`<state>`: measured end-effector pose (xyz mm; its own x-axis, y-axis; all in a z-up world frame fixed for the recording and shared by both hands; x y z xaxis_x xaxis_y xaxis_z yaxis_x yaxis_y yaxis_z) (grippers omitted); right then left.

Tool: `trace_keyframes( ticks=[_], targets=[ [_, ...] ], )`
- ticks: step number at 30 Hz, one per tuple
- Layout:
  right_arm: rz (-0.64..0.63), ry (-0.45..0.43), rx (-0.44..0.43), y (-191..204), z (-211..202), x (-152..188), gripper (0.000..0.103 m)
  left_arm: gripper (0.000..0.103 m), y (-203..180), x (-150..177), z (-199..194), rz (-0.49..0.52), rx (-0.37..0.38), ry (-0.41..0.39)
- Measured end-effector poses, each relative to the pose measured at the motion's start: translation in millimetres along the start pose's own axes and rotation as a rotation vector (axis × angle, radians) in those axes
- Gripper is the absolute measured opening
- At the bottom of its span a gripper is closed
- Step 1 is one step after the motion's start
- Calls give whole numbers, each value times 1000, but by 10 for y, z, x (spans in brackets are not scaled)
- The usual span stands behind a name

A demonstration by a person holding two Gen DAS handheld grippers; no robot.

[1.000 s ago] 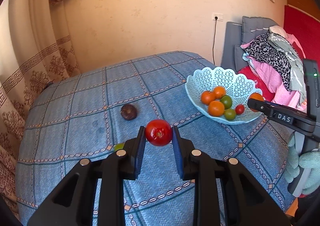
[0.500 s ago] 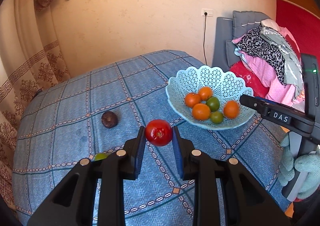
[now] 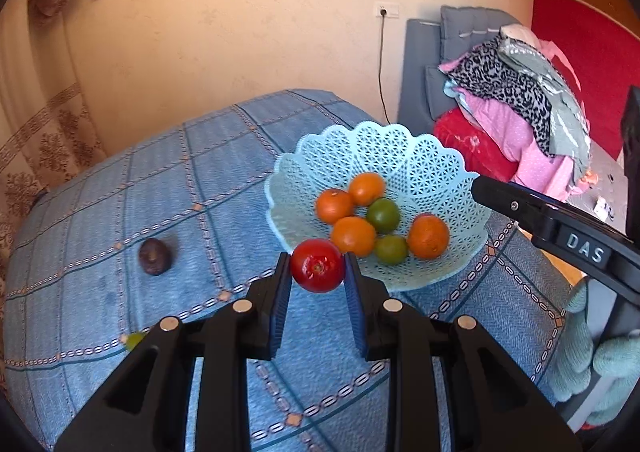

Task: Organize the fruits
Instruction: 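Open the left gripper over the basket while the right gripper releases the orange there, then grasp the small green tomato with the left gripper while the right gripper approaches the brown fruit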

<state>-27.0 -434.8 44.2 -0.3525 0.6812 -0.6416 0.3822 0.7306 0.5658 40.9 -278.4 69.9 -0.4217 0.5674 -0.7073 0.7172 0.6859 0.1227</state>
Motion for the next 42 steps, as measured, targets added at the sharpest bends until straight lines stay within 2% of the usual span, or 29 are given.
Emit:
trace_keyframes(
  ticks=[13,15,17,19,24,26,33,38,42],
  targets=[
    [17,3,5,-44,22,-16,60,28,-215,-106,312,18,64,33],
    [17,4,7,-45,33,-15,60,33,-209,-101,332,14,64,33],
    [17,5,8,-49,42,-14,60,54,-192,-96,324,7,61,23],
    [17,7,8,-51,51,-10,60,62,-161,-92,313,0,52,10],
    [13,5,3,-27,39,0,60,62,-54,-85,264,-30,35,7],
    [12,5,0,-18,35,3,60,70,2,-83,231,-45,29,6],
    [-1,7,-14,49,13,33,60,73,242,-115,95,-99,-4,-13],
    [-15,12,-24,114,4,68,60,88,460,-93,-26,-141,-40,-19],
    [-25,15,-28,151,5,98,60,89,651,-24,-86,-170,-75,-8]
  ],
)
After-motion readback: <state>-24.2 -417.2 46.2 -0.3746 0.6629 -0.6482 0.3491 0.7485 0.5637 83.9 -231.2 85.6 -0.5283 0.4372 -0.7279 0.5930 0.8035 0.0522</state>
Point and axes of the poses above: each gripper's, at about its wrist camera, not at the fingertips, and z roughly the way its jaws point, y to its left, x to its underside, the point moved 4 cm from there along z, roughly the way its jaws point, and after that the axes turned 7 degrees about z, right-handed, at the moved point
